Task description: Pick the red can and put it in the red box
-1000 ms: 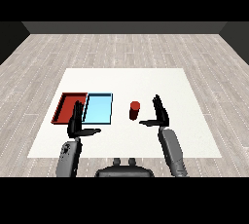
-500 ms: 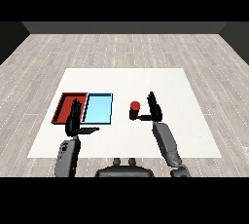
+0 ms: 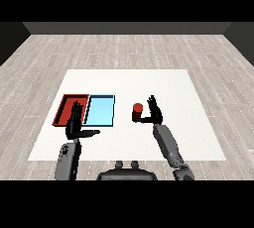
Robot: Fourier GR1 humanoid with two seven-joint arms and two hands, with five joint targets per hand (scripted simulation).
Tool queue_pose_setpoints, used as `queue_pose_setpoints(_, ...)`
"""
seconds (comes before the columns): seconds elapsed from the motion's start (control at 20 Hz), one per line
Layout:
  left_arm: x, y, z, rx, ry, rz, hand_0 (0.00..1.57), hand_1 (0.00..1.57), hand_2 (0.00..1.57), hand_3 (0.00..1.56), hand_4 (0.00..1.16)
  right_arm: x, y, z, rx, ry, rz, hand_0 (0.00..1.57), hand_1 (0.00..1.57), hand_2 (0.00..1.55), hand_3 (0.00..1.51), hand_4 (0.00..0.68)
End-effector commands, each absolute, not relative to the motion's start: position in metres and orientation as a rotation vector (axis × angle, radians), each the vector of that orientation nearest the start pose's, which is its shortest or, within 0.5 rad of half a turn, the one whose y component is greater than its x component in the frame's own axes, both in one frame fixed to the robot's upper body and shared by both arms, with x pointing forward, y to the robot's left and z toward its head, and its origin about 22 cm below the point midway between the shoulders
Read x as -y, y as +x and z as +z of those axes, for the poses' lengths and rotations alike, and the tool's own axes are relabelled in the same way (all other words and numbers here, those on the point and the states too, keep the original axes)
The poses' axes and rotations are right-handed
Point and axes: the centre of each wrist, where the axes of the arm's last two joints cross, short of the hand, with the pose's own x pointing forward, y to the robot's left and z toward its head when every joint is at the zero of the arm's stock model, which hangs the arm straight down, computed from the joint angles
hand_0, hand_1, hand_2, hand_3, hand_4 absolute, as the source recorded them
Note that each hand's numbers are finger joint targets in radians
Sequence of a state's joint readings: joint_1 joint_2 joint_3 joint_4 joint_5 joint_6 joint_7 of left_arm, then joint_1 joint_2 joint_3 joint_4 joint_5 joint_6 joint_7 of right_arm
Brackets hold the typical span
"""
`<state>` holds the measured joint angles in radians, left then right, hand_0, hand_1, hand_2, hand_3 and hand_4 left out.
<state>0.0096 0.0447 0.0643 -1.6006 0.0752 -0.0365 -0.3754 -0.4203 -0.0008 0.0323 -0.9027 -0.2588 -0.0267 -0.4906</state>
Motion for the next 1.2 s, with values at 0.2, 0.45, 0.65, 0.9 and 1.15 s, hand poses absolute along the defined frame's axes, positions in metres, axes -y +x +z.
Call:
queue_pose_setpoints(0.2,-0.252,0.224,0.033,1.969,0.04,0.05,0.0,0.0,0.0,0.0,0.0,0.144,0.322,-0.049,1.728,0.25,-0.132,0.0,0.0,0.0,0.0,0.0)
queue_pose_setpoints(0.45,-0.262,0.251,0.026,1.989,0.011,0.052,0.0,0.0,0.0,0.0,0.0,0.158,0.33,-0.075,1.713,0.246,-0.134,0.0,0.0,0.0,0.0,0.0)
queue_pose_setpoints(0.65,-0.261,0.237,0.019,1.976,0.013,0.069,0.0,0.0,0.0,0.0,0.0,0.156,0.341,-0.067,1.679,0.258,-0.131,0.0,0.0,0.0,0.0,0.0)
queue_pose_setpoints(0.9,-0.253,0.241,0.005,1.968,0.013,0.065,0.0,0.0,0.0,0.0,0.0,0.155,0.337,-0.072,1.716,0.277,-0.121,0.0,0.0,0.0,0.0,0.0)
queue_pose_setpoints(1.15,-0.252,0.246,0.013,1.982,0.012,0.047,0.0,0.0,0.0,0.0,0.0,0.148,0.346,-0.056,1.704,0.248,-0.105,0.0,0.0,0.0,0.0,0.0)
